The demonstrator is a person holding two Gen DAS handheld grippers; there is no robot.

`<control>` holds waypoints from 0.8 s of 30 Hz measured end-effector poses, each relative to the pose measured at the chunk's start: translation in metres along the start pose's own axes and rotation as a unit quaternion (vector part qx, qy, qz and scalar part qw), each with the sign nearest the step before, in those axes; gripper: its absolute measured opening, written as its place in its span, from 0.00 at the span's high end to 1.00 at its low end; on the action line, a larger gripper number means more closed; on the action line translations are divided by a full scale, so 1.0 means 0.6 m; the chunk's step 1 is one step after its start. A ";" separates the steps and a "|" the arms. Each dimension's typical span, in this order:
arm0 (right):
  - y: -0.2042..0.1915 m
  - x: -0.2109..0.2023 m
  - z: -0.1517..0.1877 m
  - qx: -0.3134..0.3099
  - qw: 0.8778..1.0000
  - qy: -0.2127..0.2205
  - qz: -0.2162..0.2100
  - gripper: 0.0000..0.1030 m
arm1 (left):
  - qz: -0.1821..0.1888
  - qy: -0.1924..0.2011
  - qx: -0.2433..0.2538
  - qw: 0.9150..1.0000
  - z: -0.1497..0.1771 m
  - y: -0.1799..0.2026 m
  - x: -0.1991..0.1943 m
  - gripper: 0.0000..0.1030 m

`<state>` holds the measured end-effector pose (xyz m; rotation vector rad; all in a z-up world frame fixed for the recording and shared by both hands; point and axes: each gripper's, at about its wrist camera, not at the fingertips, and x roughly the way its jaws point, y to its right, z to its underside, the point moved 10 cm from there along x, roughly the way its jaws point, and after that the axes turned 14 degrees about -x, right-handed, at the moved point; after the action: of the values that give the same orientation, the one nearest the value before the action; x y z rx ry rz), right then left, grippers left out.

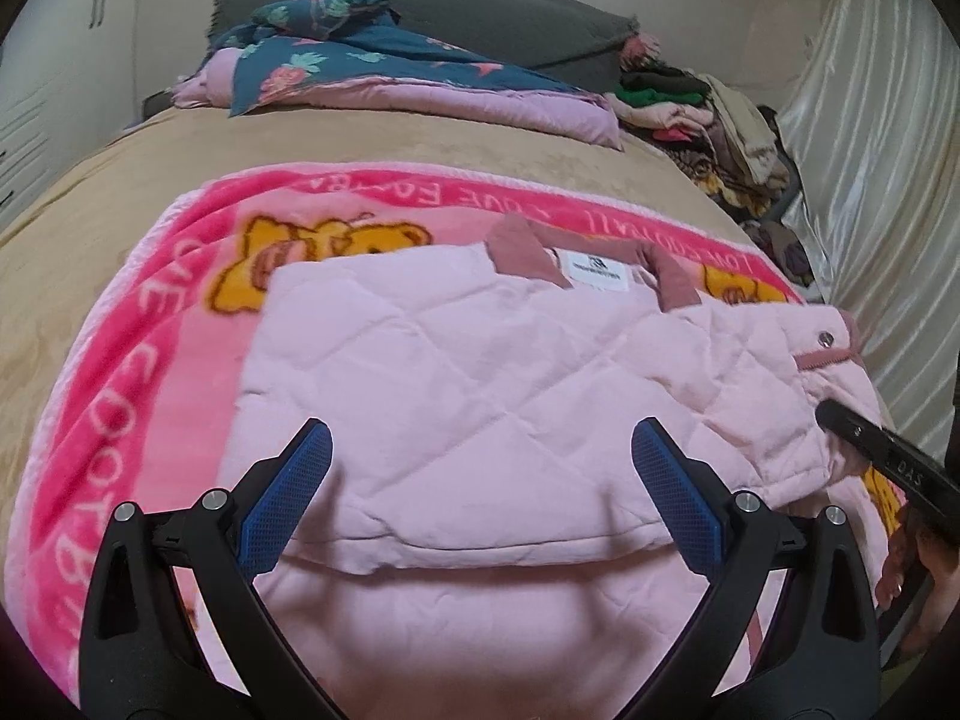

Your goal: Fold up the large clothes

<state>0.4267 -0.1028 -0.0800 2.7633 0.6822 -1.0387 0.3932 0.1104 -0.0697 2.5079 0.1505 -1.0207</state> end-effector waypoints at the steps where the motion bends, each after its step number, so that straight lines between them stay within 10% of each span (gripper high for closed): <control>1: 0.000 0.001 0.001 -0.005 1.000 -0.002 0.005 0.66 | 0.000 -0.002 0.005 1.000 0.004 0.005 0.004 0.09; 7: 0.015 0.014 0.014 -0.022 0.999 -0.035 0.035 0.30 | -0.025 -0.024 0.036 0.999 0.031 0.013 0.037 0.09; 24: -0.035 -0.004 -0.044 -0.087 0.996 -0.006 0.033 0.21 | -0.008 -0.069 -0.014 0.998 0.066 -0.021 0.083 0.08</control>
<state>0.4314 -0.0783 -0.0574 2.6097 0.6422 -0.9343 0.4005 0.1018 -0.1335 2.4061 0.1433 -1.1852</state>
